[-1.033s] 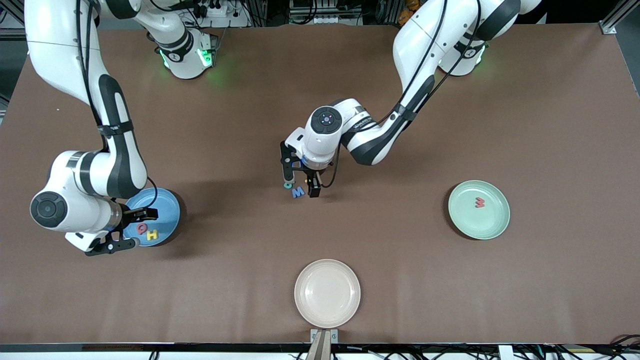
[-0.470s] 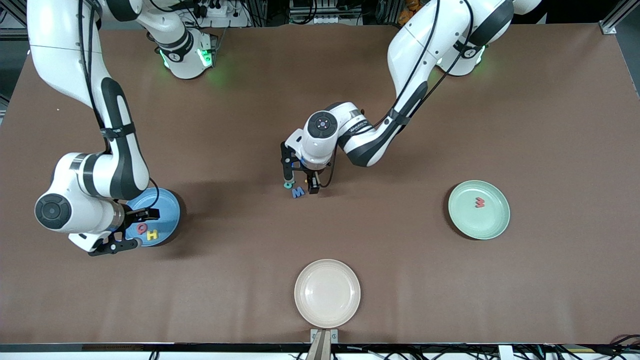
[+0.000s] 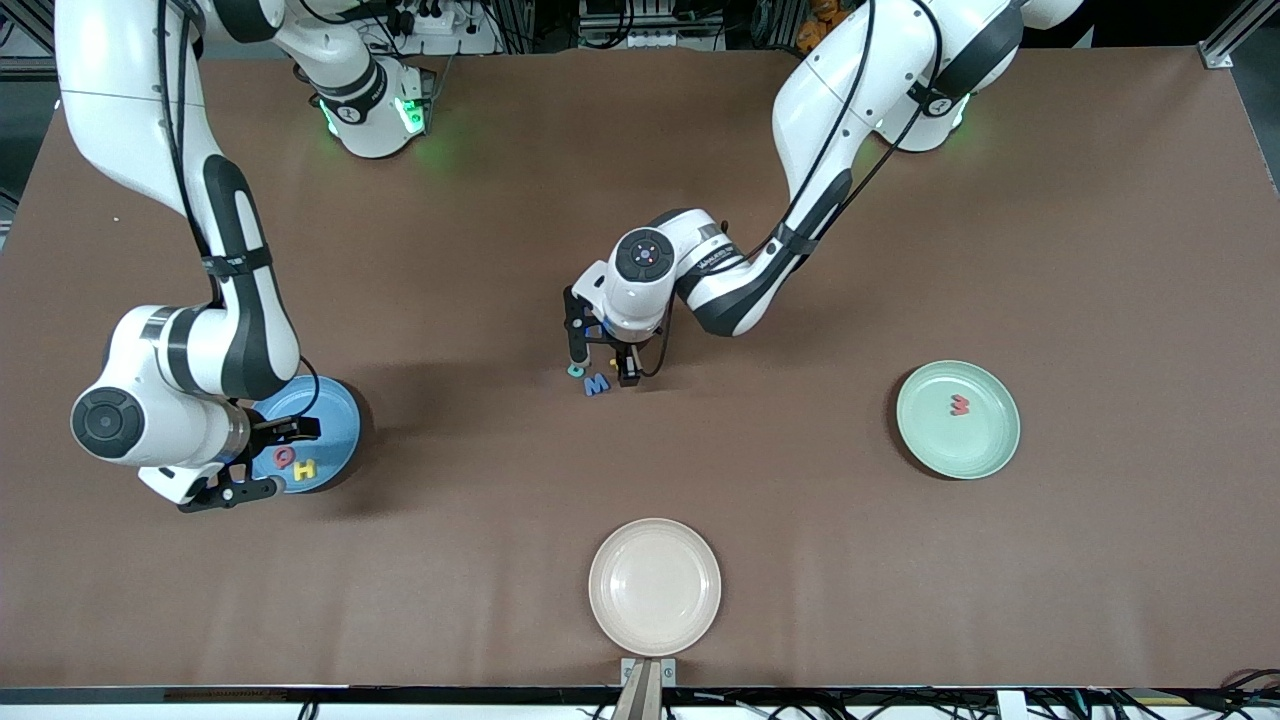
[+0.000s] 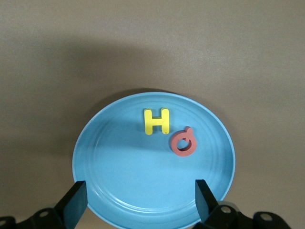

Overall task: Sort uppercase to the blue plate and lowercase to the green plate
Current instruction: 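Lower the left gripper and grasp the yellow u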

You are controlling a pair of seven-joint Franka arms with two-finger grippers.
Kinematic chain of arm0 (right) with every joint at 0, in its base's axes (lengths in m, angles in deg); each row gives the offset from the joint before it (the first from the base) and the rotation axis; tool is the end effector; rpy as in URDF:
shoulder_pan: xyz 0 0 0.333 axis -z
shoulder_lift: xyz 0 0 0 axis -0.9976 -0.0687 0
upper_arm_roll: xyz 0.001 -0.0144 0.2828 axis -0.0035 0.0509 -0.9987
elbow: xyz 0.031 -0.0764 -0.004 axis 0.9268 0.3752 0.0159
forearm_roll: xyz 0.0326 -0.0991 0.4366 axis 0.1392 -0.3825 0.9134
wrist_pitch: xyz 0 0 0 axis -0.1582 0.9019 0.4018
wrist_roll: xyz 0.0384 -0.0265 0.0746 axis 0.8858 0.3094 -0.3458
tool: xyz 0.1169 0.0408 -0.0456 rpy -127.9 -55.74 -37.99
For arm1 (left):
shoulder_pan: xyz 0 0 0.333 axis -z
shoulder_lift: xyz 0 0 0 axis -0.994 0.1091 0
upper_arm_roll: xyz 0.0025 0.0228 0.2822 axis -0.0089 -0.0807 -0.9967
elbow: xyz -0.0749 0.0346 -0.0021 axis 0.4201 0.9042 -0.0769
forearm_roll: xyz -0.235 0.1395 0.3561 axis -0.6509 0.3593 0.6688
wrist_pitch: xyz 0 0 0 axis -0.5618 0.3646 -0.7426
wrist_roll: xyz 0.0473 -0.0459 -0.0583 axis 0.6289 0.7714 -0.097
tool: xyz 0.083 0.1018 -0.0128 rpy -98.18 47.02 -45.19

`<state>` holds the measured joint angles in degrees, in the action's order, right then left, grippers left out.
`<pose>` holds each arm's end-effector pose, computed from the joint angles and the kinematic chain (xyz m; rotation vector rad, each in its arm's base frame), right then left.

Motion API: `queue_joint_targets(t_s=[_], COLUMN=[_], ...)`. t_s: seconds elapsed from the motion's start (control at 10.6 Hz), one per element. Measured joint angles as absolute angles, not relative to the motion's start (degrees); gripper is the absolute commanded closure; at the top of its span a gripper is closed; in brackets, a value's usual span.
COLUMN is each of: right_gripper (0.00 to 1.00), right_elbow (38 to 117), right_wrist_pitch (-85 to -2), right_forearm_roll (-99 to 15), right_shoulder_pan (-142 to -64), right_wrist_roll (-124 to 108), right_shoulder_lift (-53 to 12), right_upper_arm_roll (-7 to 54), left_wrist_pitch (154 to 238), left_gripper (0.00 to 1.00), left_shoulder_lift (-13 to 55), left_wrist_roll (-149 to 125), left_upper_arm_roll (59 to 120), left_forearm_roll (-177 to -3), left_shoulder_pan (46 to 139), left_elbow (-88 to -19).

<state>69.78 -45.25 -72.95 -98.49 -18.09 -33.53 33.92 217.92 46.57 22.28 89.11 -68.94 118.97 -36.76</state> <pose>0.7011 -0.0227 0.1772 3.0600 0.2969 -0.2561 0.4776 -0.5817 0.0965 2.2768 -1.9976 0.1678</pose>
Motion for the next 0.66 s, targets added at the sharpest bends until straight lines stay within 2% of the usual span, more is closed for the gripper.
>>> queue_joint_targets(t_s=[0.66], right_gripper=[0.00], right_elbow=[69.8], right_wrist_pitch=[-45.3], right_forearm_roll=[-73.0], right_shoulder_pan=[-98.6], right_wrist_roll=[-18.1], right_shoulder_lift=[-33.5], right_upper_arm_roll=[33.7], left_wrist_pitch=[219.3], left_gripper=[0.36], left_shoulder_lift=[47.5], left_wrist_roll=[22.3], left_upper_arm_roll=[89.1], left_forearm_roll=[-68.9], left_shoulder_pan=[119.0], left_elbow=[-36.6])
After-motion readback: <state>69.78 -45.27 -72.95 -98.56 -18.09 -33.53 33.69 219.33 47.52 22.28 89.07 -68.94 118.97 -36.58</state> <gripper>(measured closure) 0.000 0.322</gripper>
